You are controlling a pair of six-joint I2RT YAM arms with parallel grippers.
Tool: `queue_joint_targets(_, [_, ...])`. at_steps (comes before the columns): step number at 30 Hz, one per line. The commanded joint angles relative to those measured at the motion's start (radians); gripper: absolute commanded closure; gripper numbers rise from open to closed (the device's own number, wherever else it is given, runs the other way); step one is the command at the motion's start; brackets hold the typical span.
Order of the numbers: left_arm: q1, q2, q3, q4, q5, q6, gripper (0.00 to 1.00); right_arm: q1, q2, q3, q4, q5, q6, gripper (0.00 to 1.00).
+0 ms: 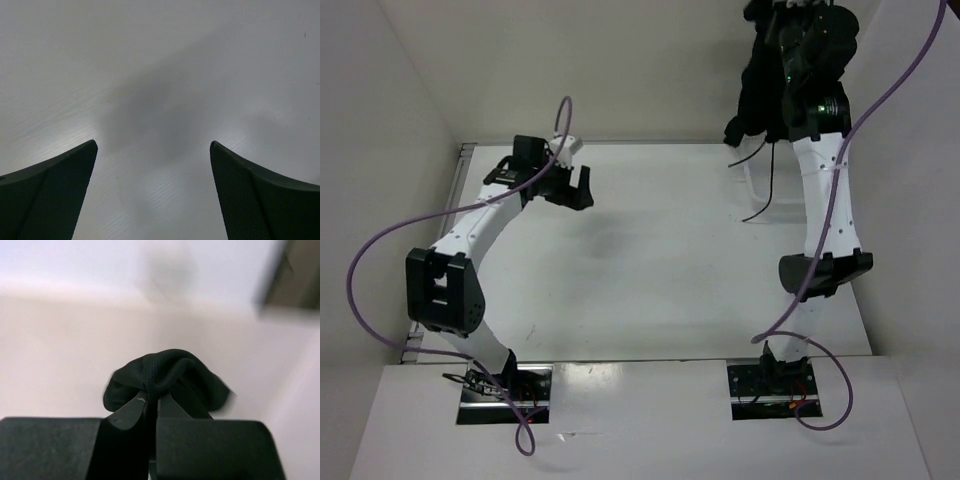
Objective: Fold and stack the shorts
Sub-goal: Grab the shorts from the pile, then move the shorts to the center of the board
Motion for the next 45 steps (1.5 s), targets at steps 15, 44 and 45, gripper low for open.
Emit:
queue_joint_targets(15, [0.168, -0.371, -0.170, 0.123, -0.156, 0.004, 0.00, 0.312, 0.016, 0.174, -0.088, -0.195, 0.310, 1.00])
queue_joint_targets(44, [0.020, -0.478, -0.702, 0.005, -0.284, 0.004, 0.00, 0.812, -0.297, -1.190, -0.295, -0.375, -0.241, 0.09])
queue_joint_targets(45, [0.006, -0.478, -0.711, 0.014, -0.284, 0.004, 0.00, 0.840, -0.297, -1.209, -0.268, -0.350, -0.253, 0.09])
